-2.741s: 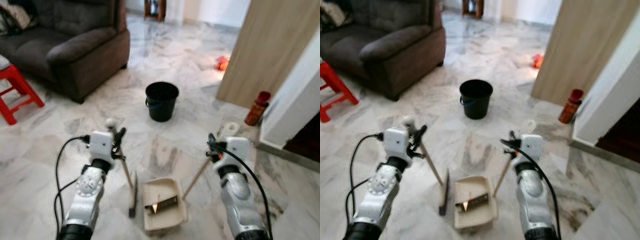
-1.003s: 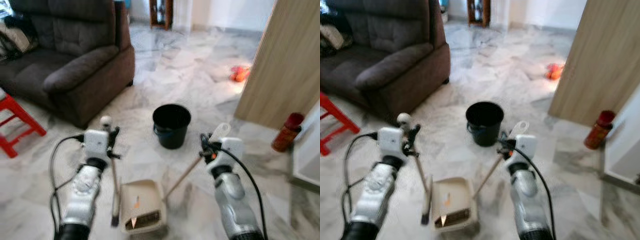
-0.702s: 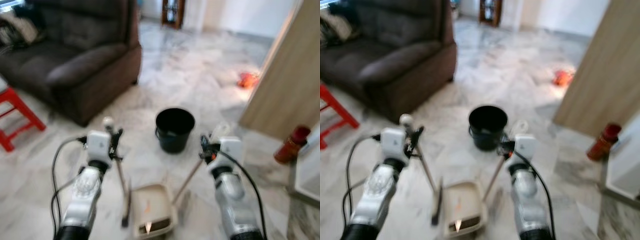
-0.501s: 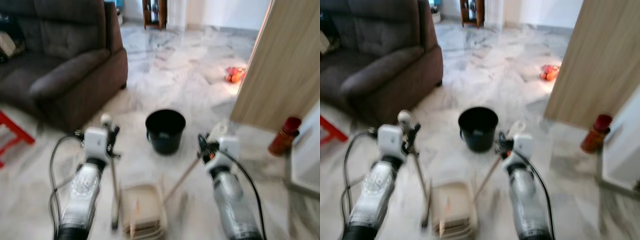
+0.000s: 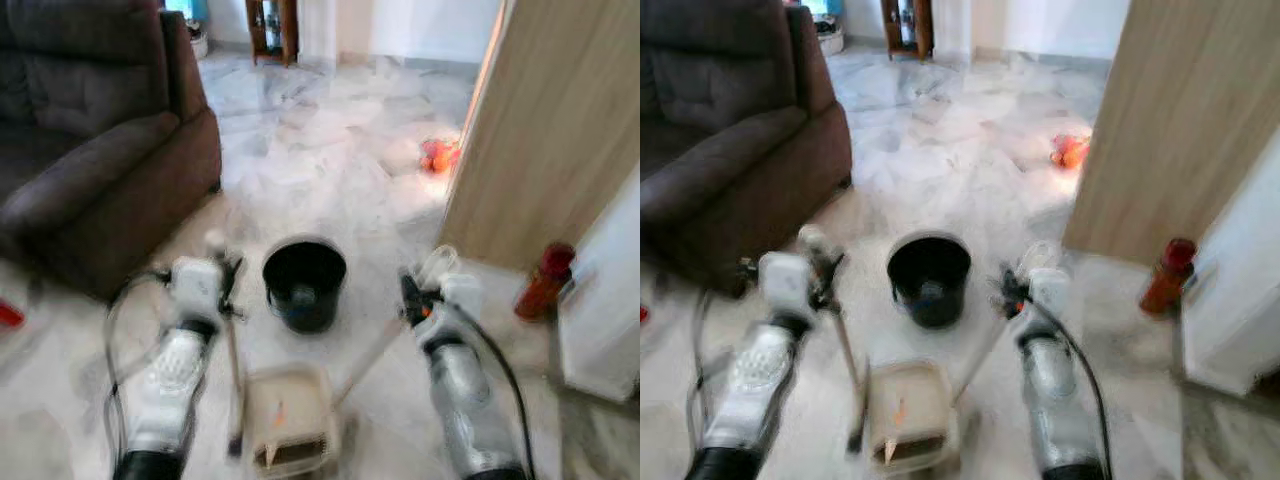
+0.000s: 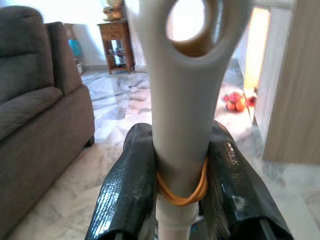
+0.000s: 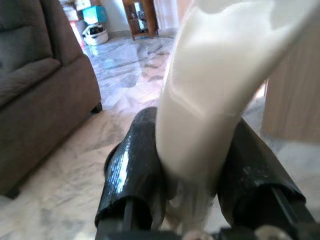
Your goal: Sweep floor
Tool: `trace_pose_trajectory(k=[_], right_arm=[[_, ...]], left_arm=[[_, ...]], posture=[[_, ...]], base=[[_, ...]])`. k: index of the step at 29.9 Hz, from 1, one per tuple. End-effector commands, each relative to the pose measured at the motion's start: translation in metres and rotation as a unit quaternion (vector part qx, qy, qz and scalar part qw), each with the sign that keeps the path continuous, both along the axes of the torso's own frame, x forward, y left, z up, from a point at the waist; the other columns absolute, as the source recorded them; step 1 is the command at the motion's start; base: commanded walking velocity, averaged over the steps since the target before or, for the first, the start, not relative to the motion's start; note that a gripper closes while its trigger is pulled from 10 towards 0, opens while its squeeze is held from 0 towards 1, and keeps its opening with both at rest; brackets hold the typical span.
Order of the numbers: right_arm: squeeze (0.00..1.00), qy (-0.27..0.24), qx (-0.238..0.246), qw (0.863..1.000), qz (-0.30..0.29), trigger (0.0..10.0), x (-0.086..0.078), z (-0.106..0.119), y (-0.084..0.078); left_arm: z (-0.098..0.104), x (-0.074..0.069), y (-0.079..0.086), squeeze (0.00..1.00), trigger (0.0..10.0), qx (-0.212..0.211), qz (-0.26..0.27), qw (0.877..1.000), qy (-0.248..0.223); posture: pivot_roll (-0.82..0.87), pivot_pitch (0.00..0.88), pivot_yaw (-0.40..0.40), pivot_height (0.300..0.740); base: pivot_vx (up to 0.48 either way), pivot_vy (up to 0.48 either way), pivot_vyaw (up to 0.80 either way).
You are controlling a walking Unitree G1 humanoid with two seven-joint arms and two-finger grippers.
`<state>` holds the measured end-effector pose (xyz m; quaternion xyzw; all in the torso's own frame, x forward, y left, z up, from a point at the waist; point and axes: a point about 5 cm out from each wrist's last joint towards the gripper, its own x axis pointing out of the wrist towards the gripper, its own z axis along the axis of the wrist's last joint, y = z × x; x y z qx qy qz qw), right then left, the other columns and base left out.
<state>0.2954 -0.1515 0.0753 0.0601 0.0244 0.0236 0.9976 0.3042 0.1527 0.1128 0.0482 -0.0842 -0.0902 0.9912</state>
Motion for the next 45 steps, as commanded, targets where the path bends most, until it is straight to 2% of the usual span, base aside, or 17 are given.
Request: trace_pose_trajectory(k=[1,7,15,29,39,45], right_arm=[[0.0,-0.034,0.011,0.999,0.017,10.0,0.006,0.015,0.013],[0.0,-0.036,0.012,0.999,0.018,10.0,0.008,0.016,0.014],[0.0,-0.037,0.008,0.999,0.016,10.0,0.009,0.017,0.014],[0.0,-0.035,-0.024,0.999,0.0,10.0,0.011,0.022,0.001],[0.0,-0.068,-0.054,0.996,-0.012,10.0,0.018,0.055,-0.015],[0.0,-0.073,-0.067,0.995,-0.011,10.0,0.019,0.068,-0.019]], left_arm=[[0.009,0.001,0.01,0.0,10.0,0.008,0.012,1.0,-0.024],[0.009,0.001,0.009,0.0,10.0,0.009,0.012,1.0,-0.025],[0.01,0.0,0.01,0.0,10.0,0.006,0.01,1.0,-0.027],[0.006,-0.003,0.013,0.0,10.0,0.011,0.01,1.0,-0.02],[0.004,-0.007,0.017,0.0,10.0,0.015,0.013,1.0,-0.015],[0.004,-0.006,0.017,0.0,10.0,0.014,0.014,1.0,-0.016]], posture=[[0.04,0.0,0.04,0.74],[0.04,0.0,0.044,0.74],[0.05,0.0,0.043,0.74],[0.05,0.002,0.046,0.74],[0.05,0.012,0.05,0.74],[0.05,0.022,0.052,0.74]], base=[[0.368,0.0,0.0],[0.366,0.0,0.0],[0.0,0.0,0.0],[0.0,0.0,0.0],[0.0,0.0,0.0],[0.0,0.0,0.0]])
